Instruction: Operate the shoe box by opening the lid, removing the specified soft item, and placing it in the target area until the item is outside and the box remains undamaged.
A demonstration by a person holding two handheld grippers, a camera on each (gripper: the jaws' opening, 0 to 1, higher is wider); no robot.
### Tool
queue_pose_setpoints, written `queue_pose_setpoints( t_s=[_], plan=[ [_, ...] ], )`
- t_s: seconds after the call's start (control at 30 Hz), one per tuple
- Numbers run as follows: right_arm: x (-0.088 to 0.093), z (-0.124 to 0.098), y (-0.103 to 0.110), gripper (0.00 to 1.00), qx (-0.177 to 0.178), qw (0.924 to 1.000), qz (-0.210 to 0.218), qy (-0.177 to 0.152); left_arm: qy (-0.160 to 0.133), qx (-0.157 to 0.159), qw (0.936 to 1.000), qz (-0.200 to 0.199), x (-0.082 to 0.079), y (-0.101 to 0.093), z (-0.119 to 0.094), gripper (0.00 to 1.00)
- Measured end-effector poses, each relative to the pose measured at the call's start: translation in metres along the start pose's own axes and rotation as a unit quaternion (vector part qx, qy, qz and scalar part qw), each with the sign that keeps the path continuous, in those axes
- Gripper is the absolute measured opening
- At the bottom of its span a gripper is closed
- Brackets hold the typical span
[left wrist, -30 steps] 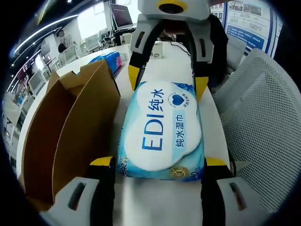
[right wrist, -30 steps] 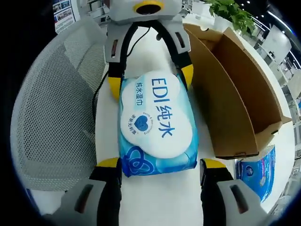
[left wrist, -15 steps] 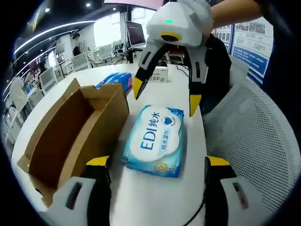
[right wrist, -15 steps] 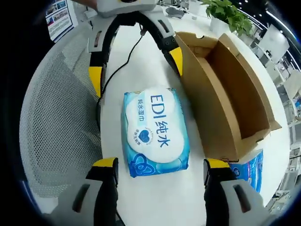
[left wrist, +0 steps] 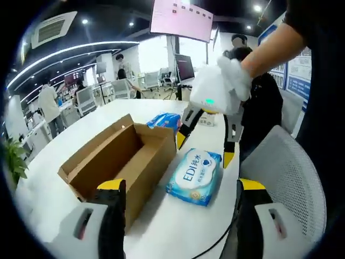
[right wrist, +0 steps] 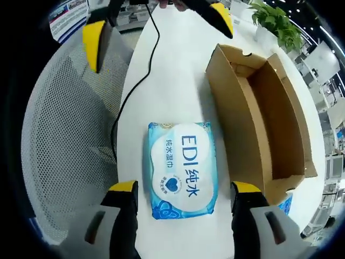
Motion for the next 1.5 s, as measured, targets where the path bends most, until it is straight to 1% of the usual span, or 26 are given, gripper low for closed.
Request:
queue_pose_setpoints(
  t_s=[0.03, 0.07, 0.1, 0.13, 0.17, 0.23, 0.3, 0.37, 0.53, 0.63, 0.7, 0.73, 0.77, 0.8, 0.83, 0.87, 0.9, 0.97, 1.03, 1.1, 1.13, 1.2, 1.23, 1.3, 1.37, 1.5],
  plan=[
    [-0.001, 0.001, 0.0, 0.66, -0.003, 1.0, 0.005, -0.001, -0.01, 0.002, 0.9998, -0.016, -0.003, -0.002, -0.004, 0.89],
    [-0.002, 0.002, 0.0, 0.65, -0.004, 0.9999, 0.009, -0.002, -0.012, 0.006, 0.9995, -0.028, -0.005, -0.004, -0.008, 0.89],
    [-0.003, 0.003, -0.001, 0.64, -0.004, 0.9999, 0.011, -0.003, -0.004, 0.005, 0.9993, -0.036, -0.005, -0.005, -0.011, 0.89],
    [-0.005, 0.006, -0.001, 0.64, -0.003, 0.9999, 0.014, 0.0, 0.012, -0.019, 0.9986, -0.048, -0.002, -0.001, -0.017, 0.87],
    [-0.006, 0.008, 0.0, 0.64, -0.008, 0.9998, 0.016, -0.001, 0.017, -0.029, 0.9977, -0.059, 0.0, 0.0, -0.021, 0.88],
    [-0.009, 0.012, 0.003, 0.66, -0.015, 0.9998, 0.015, 0.002, 0.014, -0.028, 0.9955, -0.09, -0.001, -0.003, -0.029, 0.95],
    [-0.01, 0.017, 0.003, 0.67, -0.009, 0.9999, 0.009, 0.006, -0.002, -0.035, 0.9926, -0.116, -0.003, -0.004, -0.043, 0.96],
    [-0.011, 0.02, 0.002, 0.67, -0.007, 0.9999, 0.005, 0.011, -0.015, -0.045, 0.9919, -0.118, -0.006, -0.005, -0.051, 0.95],
    [-0.014, 0.03, 0.0, 0.67, -0.005, 0.9999, -0.003, 0.013, -0.049, -0.084, 0.9882, -0.119, -0.015, 0.0, -0.077, 0.98],
    [-0.016, 0.036, -0.001, 0.67, -0.011, 0.9998, -0.004, 0.015, -0.044, -0.104, 0.9879, -0.106, -0.015, 0.003, -0.095, 0.99],
    [-0.017, 0.042, -0.001, 0.65, -0.011, 0.9998, -0.004, 0.016, -0.044, -0.115, 0.9876, -0.098, -0.015, 0.003, -0.106, 0.99],
    [-0.017, 0.045, -0.001, 0.62, -0.013, 0.9998, 0.0, 0.018, -0.042, -0.116, 0.9873, -0.1, -0.014, 0.004, -0.109, 0.99],
    [-0.016, 0.05, 0.003, 0.6, -0.023, 0.9994, 0.012, 0.022, -0.037, -0.118, 0.9866, -0.106, -0.013, 0.004, -0.112, 0.99],
    [-0.016, 0.056, 0.003, 0.61, -0.015, 0.9995, 0.01, 0.025, -0.03, -0.12, 0.9858, -0.113, -0.01, 0.005, -0.115, 0.99],
    [-0.014, 0.059, 0.003, 0.61, -0.009, 0.9994, -0.011, 0.031, -0.028, -0.123, 0.9857, -0.112, -0.01, 0.005, -0.117, 0.99],
    [-0.013, 0.06, 0.004, 0.61, -0.013, 0.9991, -0.024, 0.031, -0.027, -0.13, 0.9849, -0.111, -0.01, 0.006, -0.118, 0.99],
    [-0.013, 0.06, 0.004, 0.6, -0.013, 0.9994, -0.013, 0.03, -0.029, -0.135, 0.984, -0.113, -0.012, 0.007, -0.121, 0.99],
    [-0.013, 0.058, 0.004, 0.59, -0.014, 0.9995, -0.013, 0.026, -0.032, -0.138, 0.9833, -0.114, -0.015, 0.006, -0.124, 0.99],
    [-0.012, 0.057, 0.004, 0.59, -0.015, 0.9997, -0.011, 0.016, -0.031, -0.149, 0.9823, -0.109, -0.017, 0.007, -0.126, 0.98],
    [-0.012, 0.058, 0.004, 0.59, -0.015, 0.9998, -0.011, 0.011, -0.003, -0.174, 0.9819, -0.075, -0.013, 0.012, -0.132, 0.93],
    [-0.013, 0.059, 0.004, 0.59, -0.015, 0.9998, -0.011, 0.011, 0.006, -0.183, 0.9809, -0.066, -0.011, 0.014, -0.135, 0.93],
    [-0.013, 0.059, 0.004, 0.59, -0.018, 0.9996, -0.012, 0.016, -0.001, -0.178, 0.9801, -0.087, -0.013, 0.013, -0.136, 0.97],
    [-0.013, 0.058, 0.004, 0.58, -0.018, 0.9996, -0.013, 0.017, -0.02, -0.174, 0.9788, -0.106, -0.016, 0.011, -0.136, 0.99],
    [-0.013, 0.058, 0.004, 0.58, -0.018, 0.9994, -0.022, 0.022, -0.044, -0.172, 0.9748, -0.135, -0.02, 0.012, -0.136, 0.99],
    [-0.011, 0.058, 0.004, 0.58, -0.018, 0.9992, -0.024, 0.027, -0.04, -0.176, 0.9732, -0.143, -0.018, 0.015, -0.135, 0.99],
    [-0.008, 0.057, 0.004, 0.58, -0.021, 0.9982, -0.032, 0.047, -0.05, -0.178, 0.9713, -0.15, -0.02, 0.015, -0.132, 0.99]
  ],
)
Point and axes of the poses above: the point that each gripper's makers call its tool centre point, and the gripper's own axes: z roughly forward along the fingers, y roughly to its left, x roughly out of its underside, the point moved 5 cm from there along -z, roughly backward along the fingers, and after that the axes turned 3 degrees about -z, right-handed, at the moved point
